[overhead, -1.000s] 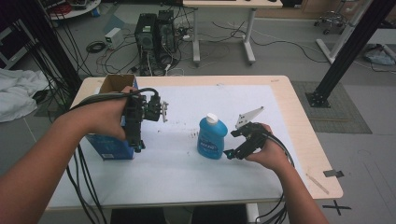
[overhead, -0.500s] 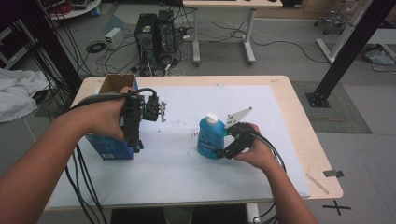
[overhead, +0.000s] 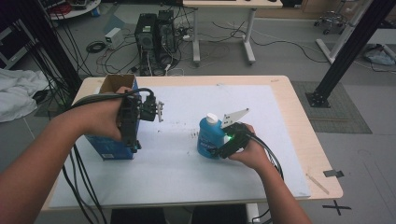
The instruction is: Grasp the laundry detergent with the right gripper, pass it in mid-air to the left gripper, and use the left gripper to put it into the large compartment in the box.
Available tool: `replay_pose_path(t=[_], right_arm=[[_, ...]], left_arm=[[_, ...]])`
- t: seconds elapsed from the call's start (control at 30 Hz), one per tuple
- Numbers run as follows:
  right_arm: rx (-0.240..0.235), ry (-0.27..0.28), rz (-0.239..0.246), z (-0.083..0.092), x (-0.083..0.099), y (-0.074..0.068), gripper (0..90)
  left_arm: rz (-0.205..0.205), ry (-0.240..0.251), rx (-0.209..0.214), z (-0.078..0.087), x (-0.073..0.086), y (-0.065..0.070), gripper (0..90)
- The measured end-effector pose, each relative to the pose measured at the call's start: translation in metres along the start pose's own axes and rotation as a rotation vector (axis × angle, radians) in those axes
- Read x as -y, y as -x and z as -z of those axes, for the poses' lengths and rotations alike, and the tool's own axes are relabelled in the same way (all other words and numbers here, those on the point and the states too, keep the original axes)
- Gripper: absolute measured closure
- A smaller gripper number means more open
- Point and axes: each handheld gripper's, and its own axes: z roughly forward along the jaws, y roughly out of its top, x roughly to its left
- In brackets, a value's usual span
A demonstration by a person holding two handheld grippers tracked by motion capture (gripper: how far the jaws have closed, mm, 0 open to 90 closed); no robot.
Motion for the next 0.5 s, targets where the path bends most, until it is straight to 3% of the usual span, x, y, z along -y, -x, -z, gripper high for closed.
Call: replay_pose_path(t=[0.5], right_arm=[[0.038, 0.063, 0.018, -0.0035, 0.0005, -0.0026, 14.9]], left_arm=[[0.005, -0.004, -0.002, -0.0006, 0.0016, -0.0014, 4.0]])
